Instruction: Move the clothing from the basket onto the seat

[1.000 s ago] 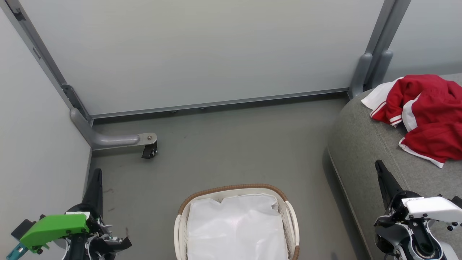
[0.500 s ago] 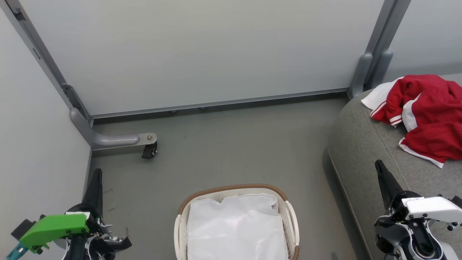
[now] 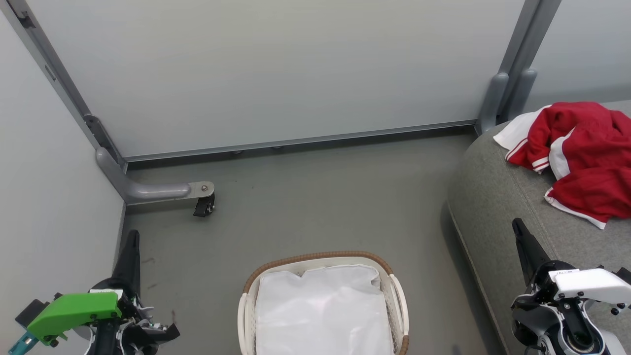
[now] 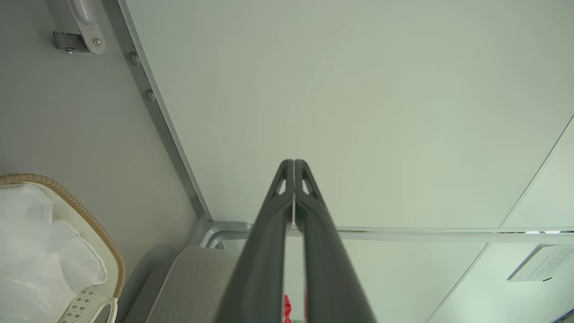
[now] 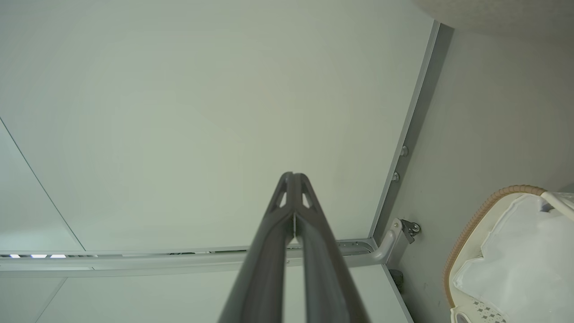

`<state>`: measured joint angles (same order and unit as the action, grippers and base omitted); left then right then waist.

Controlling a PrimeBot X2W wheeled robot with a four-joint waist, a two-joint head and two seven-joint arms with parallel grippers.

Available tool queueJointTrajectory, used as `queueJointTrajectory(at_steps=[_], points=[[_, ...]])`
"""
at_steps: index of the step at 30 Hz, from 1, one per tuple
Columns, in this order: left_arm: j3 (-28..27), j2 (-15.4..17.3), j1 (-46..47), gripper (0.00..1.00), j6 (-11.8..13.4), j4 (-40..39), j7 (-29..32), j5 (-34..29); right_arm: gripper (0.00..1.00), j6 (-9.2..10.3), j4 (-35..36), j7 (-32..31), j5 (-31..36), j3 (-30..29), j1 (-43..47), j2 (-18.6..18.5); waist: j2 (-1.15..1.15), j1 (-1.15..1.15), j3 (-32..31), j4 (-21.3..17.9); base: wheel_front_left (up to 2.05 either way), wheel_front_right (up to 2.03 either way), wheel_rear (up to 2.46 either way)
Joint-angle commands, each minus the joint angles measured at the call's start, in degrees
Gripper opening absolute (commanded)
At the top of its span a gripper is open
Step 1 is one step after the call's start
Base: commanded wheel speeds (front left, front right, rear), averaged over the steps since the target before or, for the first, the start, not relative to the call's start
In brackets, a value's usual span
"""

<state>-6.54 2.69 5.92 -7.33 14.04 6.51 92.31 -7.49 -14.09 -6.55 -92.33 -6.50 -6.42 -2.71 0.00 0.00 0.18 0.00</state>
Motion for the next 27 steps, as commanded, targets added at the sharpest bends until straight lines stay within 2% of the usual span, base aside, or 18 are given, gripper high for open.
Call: queueJointTrajectory(at_steps=[1, 27], points=[[-0.11, 0.36, 0.58, 0.00, -0.33, -0.11, 0.23, 0.21, 0.00, 0.00, 0.20, -0.17, -0.19, -0.10, 0.41, -0.33, 0.00, 0.00, 0.00, 0.00, 0.00, 0.00, 0.00], [-0.11, 0.36, 0.58, 0.00, -0.33, -0.11, 0.23, 0.21, 0.00, 0.00, 0.20, -0.17, -0.19, -0.09, 0.41, -0.33, 0.00, 0.00, 0.00, 0.00, 0.00, 0.00, 0.00]])
